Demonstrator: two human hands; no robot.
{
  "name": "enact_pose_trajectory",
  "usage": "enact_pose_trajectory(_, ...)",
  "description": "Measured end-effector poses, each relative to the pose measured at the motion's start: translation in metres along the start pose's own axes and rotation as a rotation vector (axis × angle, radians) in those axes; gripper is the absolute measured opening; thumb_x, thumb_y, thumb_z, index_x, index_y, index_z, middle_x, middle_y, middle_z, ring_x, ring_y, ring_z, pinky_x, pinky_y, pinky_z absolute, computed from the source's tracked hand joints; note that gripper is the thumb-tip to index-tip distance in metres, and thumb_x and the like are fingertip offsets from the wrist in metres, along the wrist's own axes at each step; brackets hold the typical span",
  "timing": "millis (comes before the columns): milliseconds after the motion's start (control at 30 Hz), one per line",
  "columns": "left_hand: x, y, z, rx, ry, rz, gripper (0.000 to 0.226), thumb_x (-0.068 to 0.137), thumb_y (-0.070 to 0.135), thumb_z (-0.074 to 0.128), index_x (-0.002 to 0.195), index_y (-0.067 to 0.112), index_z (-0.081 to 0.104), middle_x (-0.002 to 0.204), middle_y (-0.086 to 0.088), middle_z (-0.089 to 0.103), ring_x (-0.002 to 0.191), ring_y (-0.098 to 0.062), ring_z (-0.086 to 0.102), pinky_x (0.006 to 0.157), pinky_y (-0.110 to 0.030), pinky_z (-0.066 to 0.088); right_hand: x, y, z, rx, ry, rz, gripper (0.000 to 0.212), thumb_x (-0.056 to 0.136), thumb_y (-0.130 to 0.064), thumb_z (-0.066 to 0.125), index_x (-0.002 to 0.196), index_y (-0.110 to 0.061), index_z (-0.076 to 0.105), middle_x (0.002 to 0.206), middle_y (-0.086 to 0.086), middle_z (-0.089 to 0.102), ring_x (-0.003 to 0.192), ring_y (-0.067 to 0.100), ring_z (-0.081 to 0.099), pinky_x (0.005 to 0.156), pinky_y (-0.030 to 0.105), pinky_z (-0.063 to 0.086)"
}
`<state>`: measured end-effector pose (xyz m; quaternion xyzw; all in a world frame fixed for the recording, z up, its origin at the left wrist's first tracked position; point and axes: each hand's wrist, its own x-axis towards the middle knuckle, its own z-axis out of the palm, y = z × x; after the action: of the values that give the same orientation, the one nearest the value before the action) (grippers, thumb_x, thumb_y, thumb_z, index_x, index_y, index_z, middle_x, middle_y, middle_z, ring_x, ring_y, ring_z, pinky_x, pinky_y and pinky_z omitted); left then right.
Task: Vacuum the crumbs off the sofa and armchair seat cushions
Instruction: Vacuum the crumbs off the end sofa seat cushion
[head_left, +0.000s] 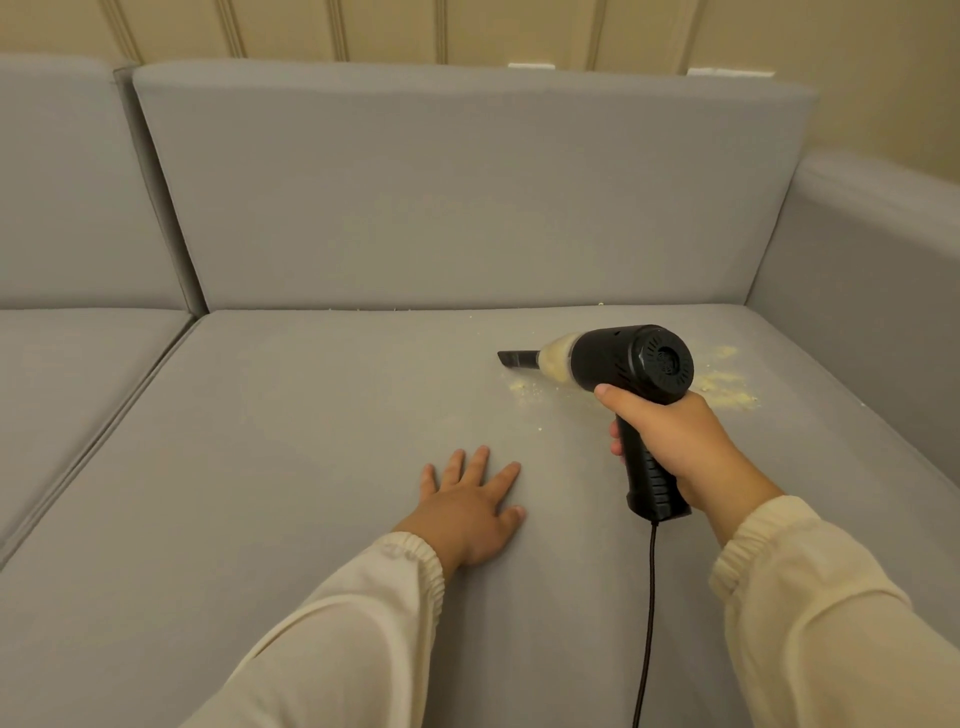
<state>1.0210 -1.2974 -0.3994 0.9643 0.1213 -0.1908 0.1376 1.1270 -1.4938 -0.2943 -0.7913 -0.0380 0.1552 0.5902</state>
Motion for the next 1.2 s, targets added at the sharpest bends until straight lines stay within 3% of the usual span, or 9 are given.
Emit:
enact_pose_trajectory(233,0.002,-0.001,0.003,-0.018,0.014,0.018,0.065,0.105,0.064,0.025,0.163,0.048,0.000,0.173,0.003,-0.016,0.158,-0.027,-0.019,0.124,-0.058,-0.013,0.030,-0.013,0.013,0.065,0.153,-0.022,0.019,0.090,-0.030,0.081,0.095,-0.016,0.070,0.079,0.011,0.072,0.068,0.024,0.070,0.079,0.043,0.063)
enact_pose_trajectory(500,0.005,-0.004,0.000,0.018,0.032,-0.019,0.064,0.105,0.063,0.021,0.163,0.047,-0.002,0.173,0.003,-0.018,0.157,-0.027,-0.024,0.120,-0.062,-0.019,0.046,-0.023,0.061,0.091,0.062,-0.034,0.020,0.090,-0.030,0.081,0.093,-0.011,0.072,0.074,0.010,0.070,0.063,0.021,0.069,0.075,0.040,0.063)
enact_pose_trajectory(633,0.004,-0.007,0.001,0.003,0.013,-0.019,0.065,0.105,0.064,0.022,0.163,0.048,-0.003,0.173,0.003,-0.019,0.157,-0.028,-0.022,0.121,-0.062,-0.017,0.035,-0.030,0.076,0.030,-0.002,-0.039,0.017,0.091,-0.030,0.081,0.090,-0.017,0.070,0.076,0.009,0.071,0.065,0.021,0.069,0.064,0.032,0.060)
enact_pose_trajectory(900,0.004,-0.008,-0.001,-0.015,0.003,-0.013,0.065,0.105,0.063,0.023,0.163,0.047,-0.002,0.173,0.003,-0.018,0.158,-0.028,-0.020,0.122,-0.063,-0.015,0.022,-0.043,0.037,-0.117,0.104,-0.056,0.019,0.089,-0.031,0.082,0.094,-0.016,0.071,0.082,0.013,0.075,0.070,0.024,0.073,0.069,0.035,0.060)
enact_pose_trajectory(1200,0.007,-0.007,0.001,-0.032,0.008,-0.007,0.065,0.105,0.063,0.024,0.163,0.047,-0.001,0.173,0.003,-0.018,0.158,-0.028,-0.021,0.122,-0.062,-0.016,0.028,-0.036,0.023,-0.028,0.162,-0.017,0.018,0.091,-0.028,0.081,0.091,-0.019,0.066,0.081,0.011,0.071,0.069,0.025,0.069,0.073,0.039,0.060)
